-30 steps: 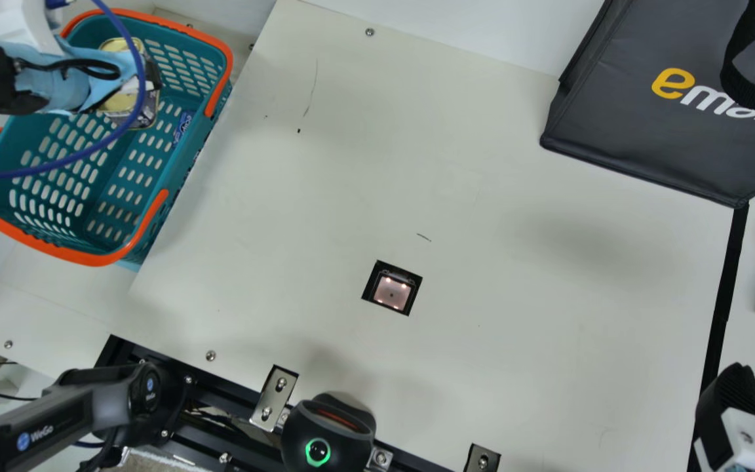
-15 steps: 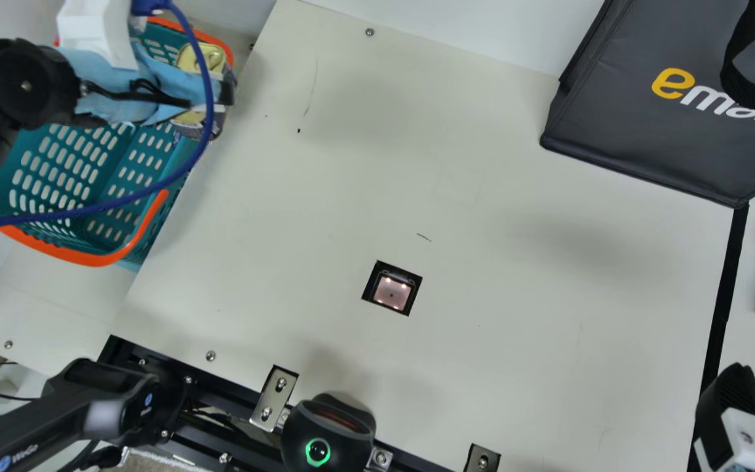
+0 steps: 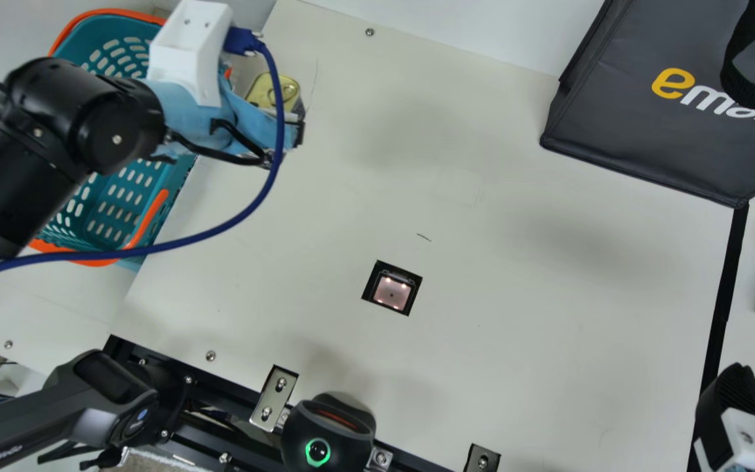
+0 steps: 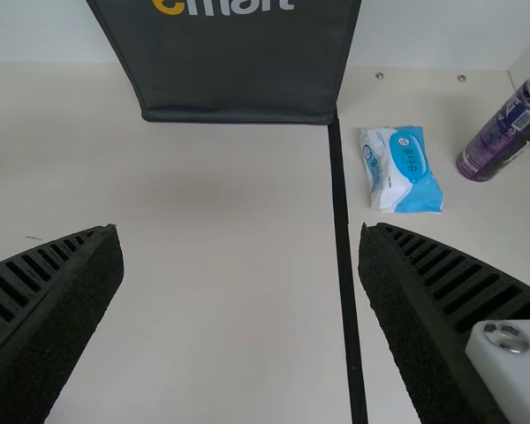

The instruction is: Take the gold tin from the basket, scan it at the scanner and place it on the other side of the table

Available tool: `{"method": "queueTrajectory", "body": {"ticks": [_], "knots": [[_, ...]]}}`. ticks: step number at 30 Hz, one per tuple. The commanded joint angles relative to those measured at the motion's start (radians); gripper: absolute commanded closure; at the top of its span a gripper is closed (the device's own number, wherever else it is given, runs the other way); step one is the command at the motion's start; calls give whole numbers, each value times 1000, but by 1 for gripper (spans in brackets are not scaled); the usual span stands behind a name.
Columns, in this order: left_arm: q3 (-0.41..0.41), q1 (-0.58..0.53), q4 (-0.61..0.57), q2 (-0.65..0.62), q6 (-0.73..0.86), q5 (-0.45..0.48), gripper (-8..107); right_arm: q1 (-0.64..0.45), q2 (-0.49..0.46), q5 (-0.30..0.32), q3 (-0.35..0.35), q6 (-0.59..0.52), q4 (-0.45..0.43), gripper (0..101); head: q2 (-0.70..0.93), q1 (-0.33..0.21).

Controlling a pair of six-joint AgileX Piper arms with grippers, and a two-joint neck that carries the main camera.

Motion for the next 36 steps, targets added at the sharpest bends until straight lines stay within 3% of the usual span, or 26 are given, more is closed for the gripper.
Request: {"method": "queueTrajectory", "body": {"ticks": [1, 21, 36], "knots": [[5, -61, 34, 2, -72, 2, 107, 0, 0, 0, 0, 0, 0, 6, 2, -29], [156, -471, 203, -41, -596, 36, 107, 0, 0, 0, 0, 0, 0, 6, 2, -29], [207, -741, 317, 10, -933, -23, 107, 0, 0, 0, 0, 0, 0, 6, 2, -29]]}}
